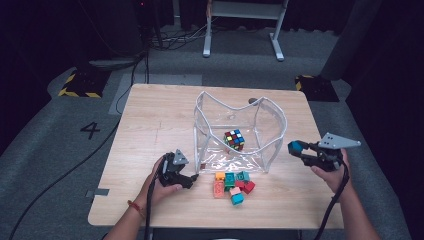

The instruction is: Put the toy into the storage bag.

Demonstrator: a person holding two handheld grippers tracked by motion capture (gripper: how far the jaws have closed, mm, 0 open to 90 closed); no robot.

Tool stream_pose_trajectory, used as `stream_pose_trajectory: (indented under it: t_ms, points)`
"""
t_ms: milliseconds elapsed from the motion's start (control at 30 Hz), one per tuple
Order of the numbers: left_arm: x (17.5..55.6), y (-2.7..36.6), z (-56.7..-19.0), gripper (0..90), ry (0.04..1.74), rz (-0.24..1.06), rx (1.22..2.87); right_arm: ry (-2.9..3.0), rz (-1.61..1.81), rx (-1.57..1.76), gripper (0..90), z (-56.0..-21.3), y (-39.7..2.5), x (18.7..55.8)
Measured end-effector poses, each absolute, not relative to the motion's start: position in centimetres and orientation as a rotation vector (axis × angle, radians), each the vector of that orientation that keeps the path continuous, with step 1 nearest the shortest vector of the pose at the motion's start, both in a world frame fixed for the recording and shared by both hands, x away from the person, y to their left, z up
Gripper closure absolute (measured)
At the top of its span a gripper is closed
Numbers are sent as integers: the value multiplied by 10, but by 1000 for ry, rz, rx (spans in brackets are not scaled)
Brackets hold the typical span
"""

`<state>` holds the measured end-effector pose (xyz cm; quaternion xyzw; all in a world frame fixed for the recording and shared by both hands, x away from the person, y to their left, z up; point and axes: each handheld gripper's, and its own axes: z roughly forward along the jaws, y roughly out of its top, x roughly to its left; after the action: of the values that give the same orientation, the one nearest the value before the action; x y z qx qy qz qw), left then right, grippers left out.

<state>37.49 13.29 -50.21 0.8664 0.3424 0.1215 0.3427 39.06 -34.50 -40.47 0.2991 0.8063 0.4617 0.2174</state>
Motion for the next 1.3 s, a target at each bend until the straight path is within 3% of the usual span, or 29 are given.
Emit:
stream_pose_trajectory:
  t_ms: [433,1300]
  points:
    - [375,133,-502,148,890,316,2252,2129,1280,849,601,-345,-340,436]
    - [376,133,-502,146,882,312,2255,2131,1368,699,601,-278,-299,453]
